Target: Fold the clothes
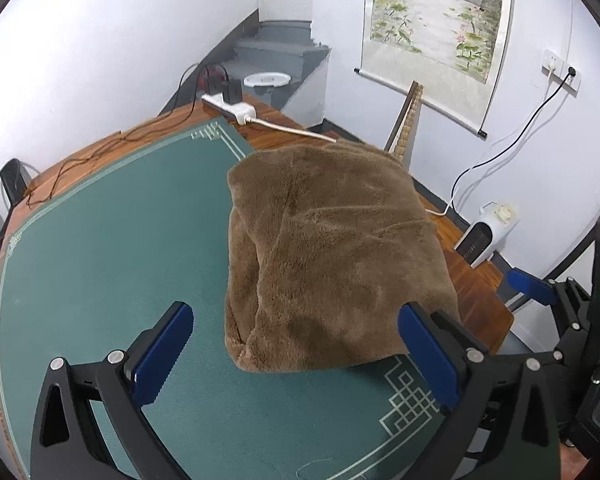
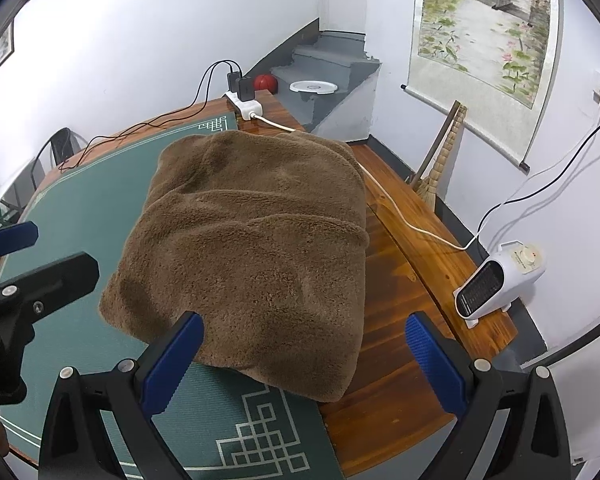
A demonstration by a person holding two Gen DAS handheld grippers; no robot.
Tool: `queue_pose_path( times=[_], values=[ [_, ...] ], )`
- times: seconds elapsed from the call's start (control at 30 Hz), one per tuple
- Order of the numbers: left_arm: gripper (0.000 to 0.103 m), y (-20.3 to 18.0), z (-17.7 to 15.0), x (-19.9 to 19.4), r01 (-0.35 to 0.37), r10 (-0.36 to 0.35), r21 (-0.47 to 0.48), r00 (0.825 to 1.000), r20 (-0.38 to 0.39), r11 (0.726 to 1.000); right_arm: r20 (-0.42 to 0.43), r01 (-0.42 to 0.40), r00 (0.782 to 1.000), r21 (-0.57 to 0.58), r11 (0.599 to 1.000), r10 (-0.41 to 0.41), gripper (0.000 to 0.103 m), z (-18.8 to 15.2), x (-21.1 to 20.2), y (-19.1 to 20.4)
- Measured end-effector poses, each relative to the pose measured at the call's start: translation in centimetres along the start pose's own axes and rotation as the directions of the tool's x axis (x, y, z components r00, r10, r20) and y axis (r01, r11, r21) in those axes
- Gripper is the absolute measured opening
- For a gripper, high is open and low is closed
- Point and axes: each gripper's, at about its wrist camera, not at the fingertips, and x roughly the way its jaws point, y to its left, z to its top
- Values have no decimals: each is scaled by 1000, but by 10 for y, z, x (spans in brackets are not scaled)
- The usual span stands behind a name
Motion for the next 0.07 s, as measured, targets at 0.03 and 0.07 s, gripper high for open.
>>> queue_pose_path(
  times=[0.03,0.07],
  values=[
    [103,3,0,3,8,-8,-12,1000,-18,1000,-2,-2,1000,-1,1000,2,103,0,1,1],
    [103,4,-1,4,10,-10,-20,1000,-27,1000,-3,-4,1000,-3,1000,4,103,1,2,1]
  ],
)
